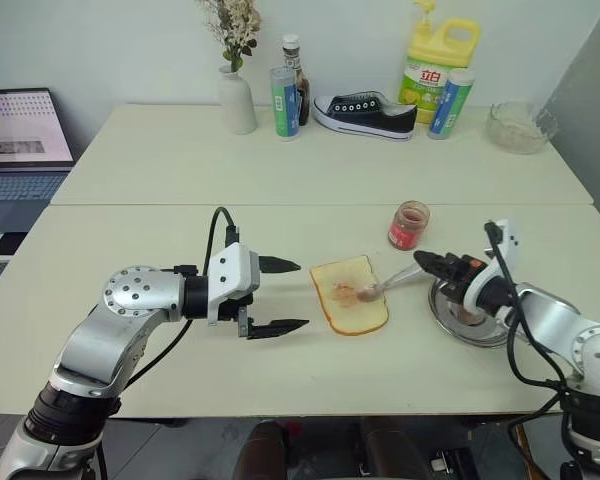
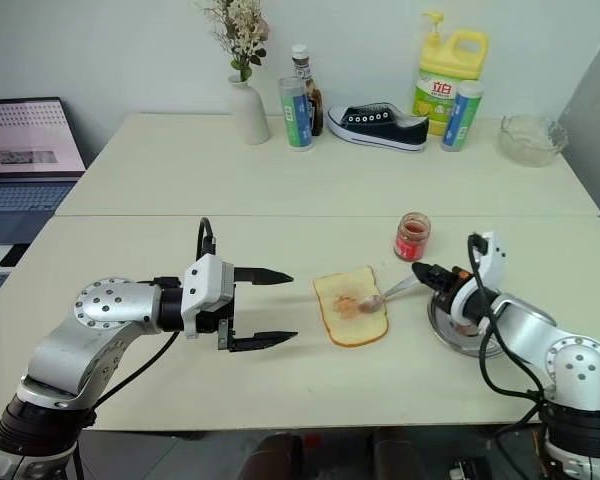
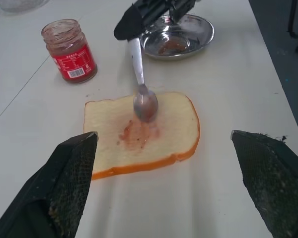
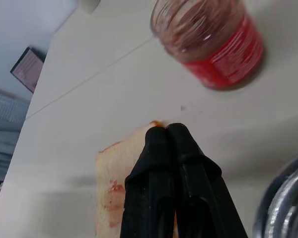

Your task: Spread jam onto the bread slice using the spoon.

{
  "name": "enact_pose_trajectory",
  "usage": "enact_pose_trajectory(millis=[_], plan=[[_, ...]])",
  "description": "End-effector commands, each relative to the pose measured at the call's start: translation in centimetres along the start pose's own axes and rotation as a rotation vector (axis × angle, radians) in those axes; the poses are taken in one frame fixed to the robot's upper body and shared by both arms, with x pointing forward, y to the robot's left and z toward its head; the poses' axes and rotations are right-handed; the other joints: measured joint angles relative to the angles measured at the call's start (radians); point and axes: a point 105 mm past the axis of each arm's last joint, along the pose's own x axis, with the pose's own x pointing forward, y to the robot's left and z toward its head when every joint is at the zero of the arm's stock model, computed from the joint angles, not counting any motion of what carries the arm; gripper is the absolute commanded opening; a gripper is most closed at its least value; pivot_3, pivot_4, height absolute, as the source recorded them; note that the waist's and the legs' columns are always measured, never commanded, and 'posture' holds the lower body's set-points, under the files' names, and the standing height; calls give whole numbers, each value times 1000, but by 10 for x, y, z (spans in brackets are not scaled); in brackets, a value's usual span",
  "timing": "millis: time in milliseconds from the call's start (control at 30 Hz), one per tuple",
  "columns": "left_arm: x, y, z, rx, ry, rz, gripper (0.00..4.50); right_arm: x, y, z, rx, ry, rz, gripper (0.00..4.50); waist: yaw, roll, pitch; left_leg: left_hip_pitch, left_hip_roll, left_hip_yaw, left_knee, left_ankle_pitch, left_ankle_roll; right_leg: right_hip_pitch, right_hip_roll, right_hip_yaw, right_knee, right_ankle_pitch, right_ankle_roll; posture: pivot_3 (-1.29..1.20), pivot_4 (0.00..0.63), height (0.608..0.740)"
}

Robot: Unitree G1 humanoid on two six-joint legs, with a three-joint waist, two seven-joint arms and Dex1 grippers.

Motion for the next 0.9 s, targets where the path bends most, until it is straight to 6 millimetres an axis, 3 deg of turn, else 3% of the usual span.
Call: enact_pose_trajectory(millis=[33, 233, 333, 500, 700, 900], plan=[[0, 3, 7, 47, -17, 4, 4500, -4, 13, 18, 16, -65, 65, 35, -1, 0, 0, 0, 0, 0, 0, 0, 0, 0, 0, 0, 0, 0, 0, 0, 150, 740], [0, 5, 8, 49, -21, 7, 4500, 6, 59, 15, 93, -66, 232, 35, -2, 0, 0, 0, 0, 0, 0, 0, 0, 0, 0, 0, 0, 0, 0, 0, 150, 740], [0, 5, 8, 49, -21, 11, 4500, 15, 69, 6, 110, -46, 249, 35, -1, 0, 0, 0, 1, -1, 0, 0, 0, 0, 0, 0, 0, 0, 0, 0, 150, 740], [-1, 5, 9, 53, -18, 12, 4500, 33, 54, -14, 74, -5, 174, 35, 1, 0, 0, 0, 0, 0, 0, 0, 0, 0, 0, 0, 0, 0, 0, 0, 150, 740], [0, 6, 10, 46, -26, 18, 4500, 30, 38, -5, 50, -44, 128, 35, 0, 0, 0, 0, 0, 0, 0, 0, 0, 0, 0, 0, 0, 0, 0, 0, 150, 740], [2, 7, 11, 48, -33, 9, 4500, 11, 21, 9, -4, -68, 90, 35, 2, 0, 0, 0, 0, 0, 0, 0, 0, 0, 0, 0, 0, 0, 0, 0, 150, 740]])
